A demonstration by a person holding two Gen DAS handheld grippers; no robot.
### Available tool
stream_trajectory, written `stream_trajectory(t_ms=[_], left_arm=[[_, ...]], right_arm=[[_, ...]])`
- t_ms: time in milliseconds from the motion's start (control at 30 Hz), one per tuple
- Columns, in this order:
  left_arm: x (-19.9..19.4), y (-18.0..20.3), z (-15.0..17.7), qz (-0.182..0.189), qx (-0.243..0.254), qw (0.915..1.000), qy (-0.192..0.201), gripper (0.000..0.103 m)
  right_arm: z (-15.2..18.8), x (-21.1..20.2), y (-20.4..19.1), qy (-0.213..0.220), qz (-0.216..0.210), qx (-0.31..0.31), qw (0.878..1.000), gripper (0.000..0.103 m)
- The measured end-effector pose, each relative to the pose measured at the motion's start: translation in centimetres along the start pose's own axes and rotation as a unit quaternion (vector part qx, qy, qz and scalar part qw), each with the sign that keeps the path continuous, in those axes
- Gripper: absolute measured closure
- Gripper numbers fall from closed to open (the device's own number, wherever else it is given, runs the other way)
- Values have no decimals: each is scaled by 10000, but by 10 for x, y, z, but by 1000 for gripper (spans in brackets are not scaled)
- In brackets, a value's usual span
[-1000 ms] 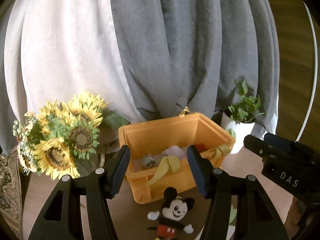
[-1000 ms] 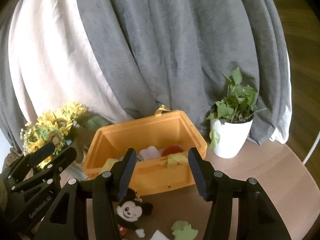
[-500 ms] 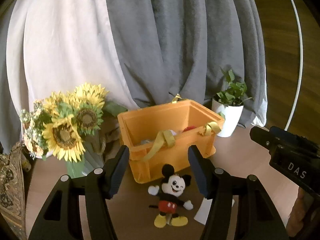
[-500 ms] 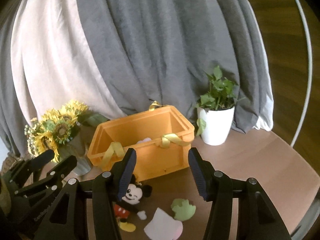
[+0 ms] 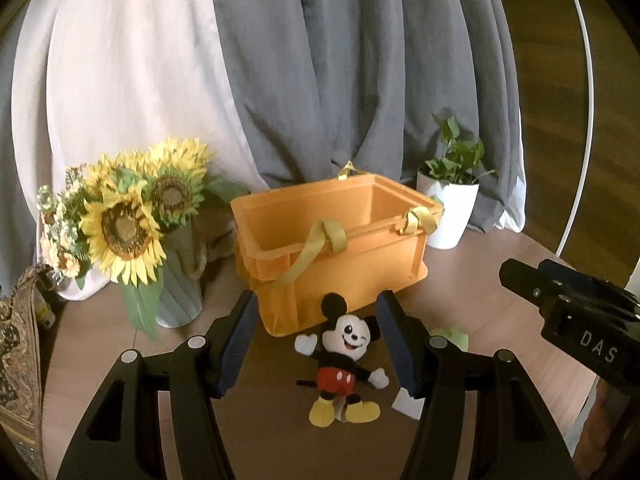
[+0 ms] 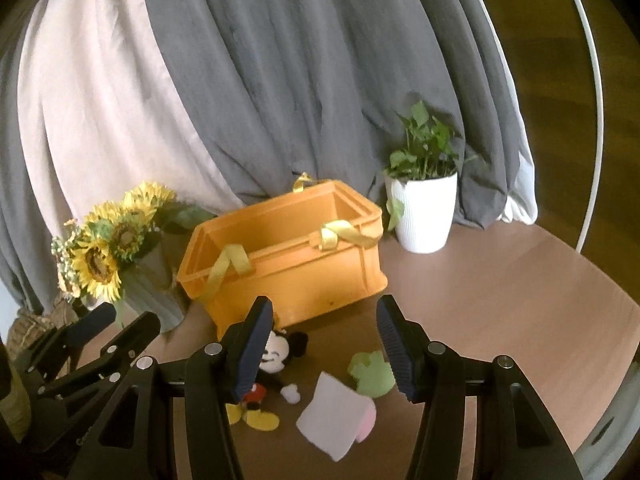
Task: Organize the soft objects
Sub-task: 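Move both open tools back toward the Mickey plush and white tissue, then grasp the Mickey Mouse plush with the left tool while the right tool grasps the white tissue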
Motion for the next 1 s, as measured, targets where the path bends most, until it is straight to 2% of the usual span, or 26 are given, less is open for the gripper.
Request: stream_trajectory(t_ms=[367, 733, 1000], left_arm=[[23, 4, 26, 135, 194, 9988, -433, 43], [50, 5, 56, 238, 372, 9949, -911, 43], [70, 5, 72, 268, 482, 9920, -1136, 43]], right_arm=[[32, 18, 6, -395, 50, 172, 9991, 48], [65, 40, 18, -932, 248, 480, 9942, 48], [82, 58, 22, -1163, 420, 498, 9911, 48]])
Point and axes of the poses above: each gripper's, at about its wrist camera, not at the fingertips, and x roughly the way its jaws point, y to its right, z to its underside, the point moved 2 cm from there along x, roughly the way its jaws point, and after that the axes turned 3 degrees about -z, right-handed, at the moved point
